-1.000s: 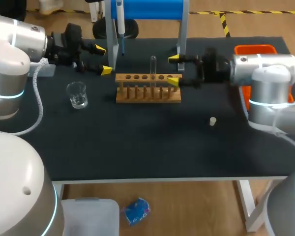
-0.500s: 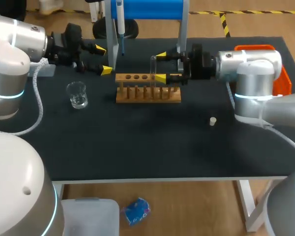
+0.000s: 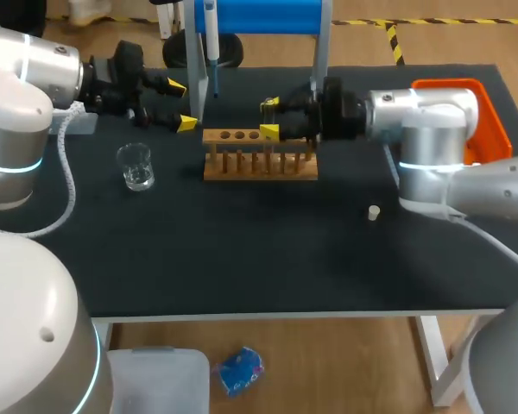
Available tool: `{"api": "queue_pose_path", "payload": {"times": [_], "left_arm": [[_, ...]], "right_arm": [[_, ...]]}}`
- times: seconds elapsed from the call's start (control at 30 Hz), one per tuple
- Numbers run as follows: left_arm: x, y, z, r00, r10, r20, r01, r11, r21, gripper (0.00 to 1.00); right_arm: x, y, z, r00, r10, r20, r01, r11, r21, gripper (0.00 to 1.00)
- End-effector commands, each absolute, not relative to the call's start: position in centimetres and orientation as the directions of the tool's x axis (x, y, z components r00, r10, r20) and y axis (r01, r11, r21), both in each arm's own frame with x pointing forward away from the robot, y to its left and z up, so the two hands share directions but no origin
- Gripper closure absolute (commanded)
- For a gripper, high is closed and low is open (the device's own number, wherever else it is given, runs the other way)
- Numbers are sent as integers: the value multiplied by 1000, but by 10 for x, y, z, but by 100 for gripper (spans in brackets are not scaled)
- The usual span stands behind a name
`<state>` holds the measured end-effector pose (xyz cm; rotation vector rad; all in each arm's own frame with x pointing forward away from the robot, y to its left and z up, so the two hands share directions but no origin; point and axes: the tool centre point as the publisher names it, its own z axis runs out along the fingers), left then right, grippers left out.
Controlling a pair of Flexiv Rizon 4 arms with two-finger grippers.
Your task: Invert the test tube, pick up the pipette, mount the tip to pipette, aspirate from beaker and dispense into the tube, eject the tip, return the pipette, and cap with the stopper.
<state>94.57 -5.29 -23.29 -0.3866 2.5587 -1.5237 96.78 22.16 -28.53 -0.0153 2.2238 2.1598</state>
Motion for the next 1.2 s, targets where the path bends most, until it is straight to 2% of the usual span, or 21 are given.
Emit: {"api": "queue_pose_path", "payload": {"times": [0.03, 0.13, 0.23, 0.3, 0.37, 0.4, 1.2], "left_arm": [[946, -53, -233, -957, -289, 12, -148, 455, -878, 0], [946, -53, -233, -957, -289, 12, -148, 455, -878, 0], [946, -53, -233, -957, -289, 12, -148, 455, -878, 0], [946, -53, -233, -957, -289, 12, -148, 455, -878, 0], [946, -53, -233, -957, -289, 12, -148, 455, -878, 0], [946, -53, -233, -957, -289, 12, -148, 455, -878, 0], [946, -53, -233, -957, -289, 12, -148, 455, -878, 0]], "right_arm": [[971, 223, -287, -999, 15, -34, -33, 28, 999, 55], [970, 224, -287, -999, 14, -32, -31, 28, 999, 56], [970, 224, -288, -999, 13, -30, -30, 28, 999, 65], [969, 224, -288, -999, 13, -29, -29, 27, 999, 76], [969, 224, -288, -1000, 13, -28, -28, 27, 999, 97], [969, 224, -288, -1000, 14, -27, -27, 27, 999, 100], [964, 221, -272, -999, 10, -39, -38, 21, 999, 100]]}}
